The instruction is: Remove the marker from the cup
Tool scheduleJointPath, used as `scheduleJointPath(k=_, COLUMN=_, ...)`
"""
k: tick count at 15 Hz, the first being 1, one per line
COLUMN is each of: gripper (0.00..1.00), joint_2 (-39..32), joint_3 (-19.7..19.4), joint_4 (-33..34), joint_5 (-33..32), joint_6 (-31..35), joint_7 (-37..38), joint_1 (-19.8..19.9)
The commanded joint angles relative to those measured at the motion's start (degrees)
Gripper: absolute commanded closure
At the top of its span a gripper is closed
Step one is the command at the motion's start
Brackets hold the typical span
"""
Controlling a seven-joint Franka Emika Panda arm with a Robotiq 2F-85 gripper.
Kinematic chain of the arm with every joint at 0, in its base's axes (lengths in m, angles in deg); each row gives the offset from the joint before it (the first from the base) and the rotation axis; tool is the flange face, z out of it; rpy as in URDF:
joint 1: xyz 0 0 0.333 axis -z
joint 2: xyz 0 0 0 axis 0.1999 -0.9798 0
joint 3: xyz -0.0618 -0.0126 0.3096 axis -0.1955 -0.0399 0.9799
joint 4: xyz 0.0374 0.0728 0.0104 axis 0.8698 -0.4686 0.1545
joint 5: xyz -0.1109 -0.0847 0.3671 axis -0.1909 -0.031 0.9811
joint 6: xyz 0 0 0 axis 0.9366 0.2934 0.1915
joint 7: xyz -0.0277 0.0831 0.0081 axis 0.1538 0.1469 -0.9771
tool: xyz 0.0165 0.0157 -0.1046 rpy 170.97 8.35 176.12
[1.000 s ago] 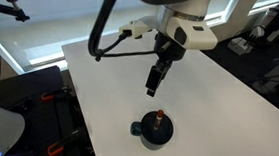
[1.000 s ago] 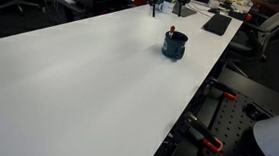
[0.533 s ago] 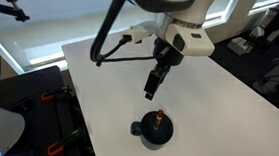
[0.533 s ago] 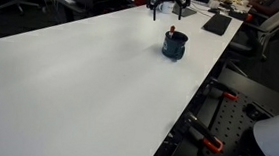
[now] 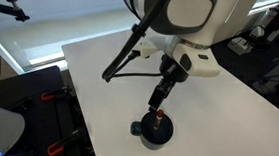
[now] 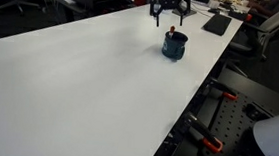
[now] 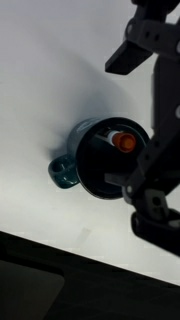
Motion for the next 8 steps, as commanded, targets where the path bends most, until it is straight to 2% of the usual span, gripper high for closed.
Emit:
scheduleJointPath(k=1, gripper=0.00, joint_2=-2.29, joint_3=-1.21, joint_4=2.83, joint_5=-0.35, joint_6=-0.72, joint_7=2.25, joint_1=-0.42)
scheduleJointPath(k=3, gripper=0.00, joint_2=-1.74, joint_3=-1.18, joint_4=1.74, joint_5=0.13, joint_6=-0.12, joint_7=0.23, joint_1=-0.29)
scheduleJointPath(k=8, gripper=0.00, joint_2=-2.91, joint_3=-1.50, joint_4=2.61, joint_5=-0.07, joint_6=-0.17, joint_7=0.53, joint_1=-0.42)
